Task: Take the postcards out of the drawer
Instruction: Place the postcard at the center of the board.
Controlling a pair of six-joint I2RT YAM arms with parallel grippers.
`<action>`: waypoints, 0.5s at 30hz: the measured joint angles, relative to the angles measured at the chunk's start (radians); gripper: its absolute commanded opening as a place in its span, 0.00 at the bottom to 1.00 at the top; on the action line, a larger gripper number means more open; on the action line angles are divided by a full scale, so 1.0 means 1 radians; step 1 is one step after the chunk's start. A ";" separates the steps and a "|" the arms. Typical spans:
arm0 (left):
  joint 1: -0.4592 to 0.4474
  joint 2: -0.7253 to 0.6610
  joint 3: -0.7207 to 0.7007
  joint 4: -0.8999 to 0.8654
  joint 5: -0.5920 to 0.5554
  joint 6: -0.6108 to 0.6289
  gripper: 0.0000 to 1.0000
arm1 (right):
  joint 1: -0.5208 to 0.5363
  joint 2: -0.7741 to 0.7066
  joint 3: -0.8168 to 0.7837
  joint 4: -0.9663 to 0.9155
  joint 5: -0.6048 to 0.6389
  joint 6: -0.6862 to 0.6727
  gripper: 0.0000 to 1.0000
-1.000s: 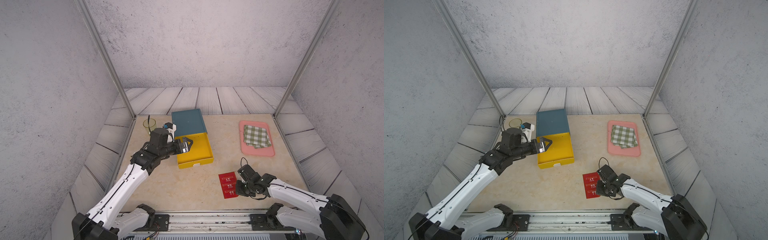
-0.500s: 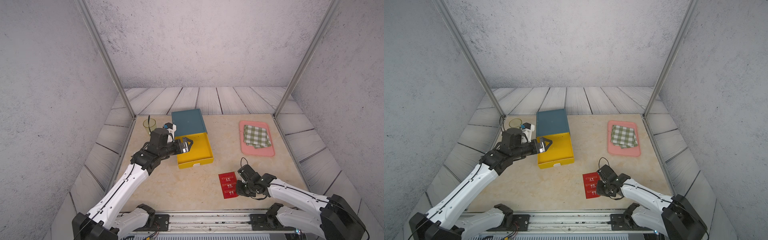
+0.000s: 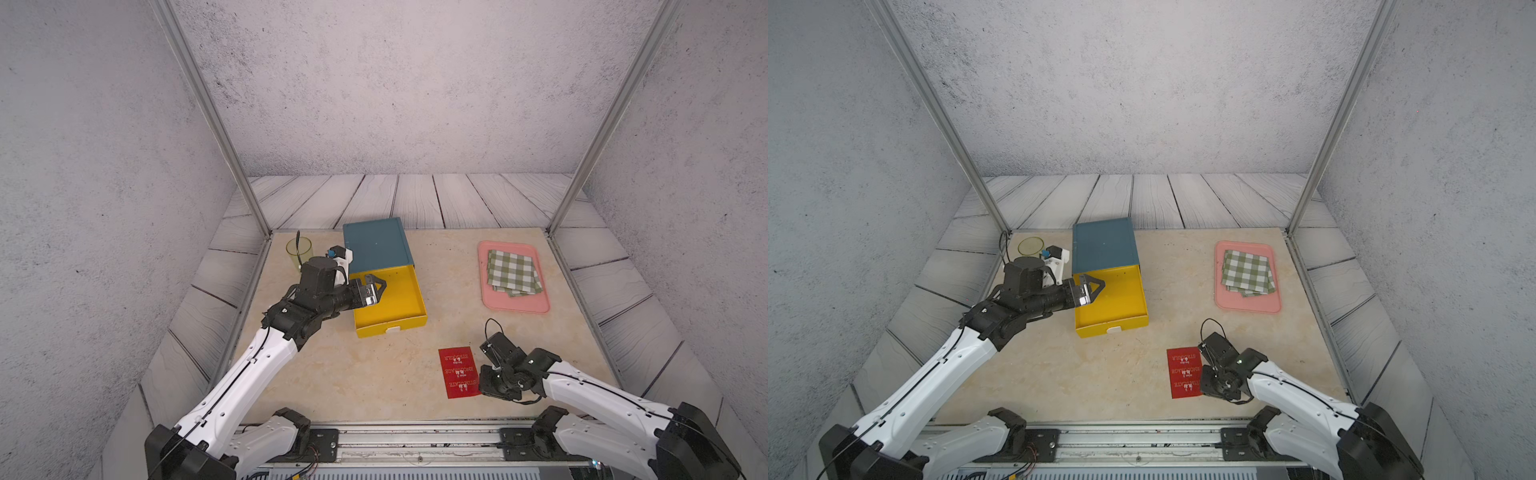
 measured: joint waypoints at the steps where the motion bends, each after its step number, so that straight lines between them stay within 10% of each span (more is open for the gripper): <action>1: 0.000 0.000 0.000 0.000 0.001 0.000 0.96 | 0.000 -0.006 0.010 -0.012 0.002 -0.001 0.36; 15: 0.000 -0.011 -0.010 0.000 0.003 -0.002 0.96 | 0.002 0.049 0.088 0.017 -0.045 -0.056 0.18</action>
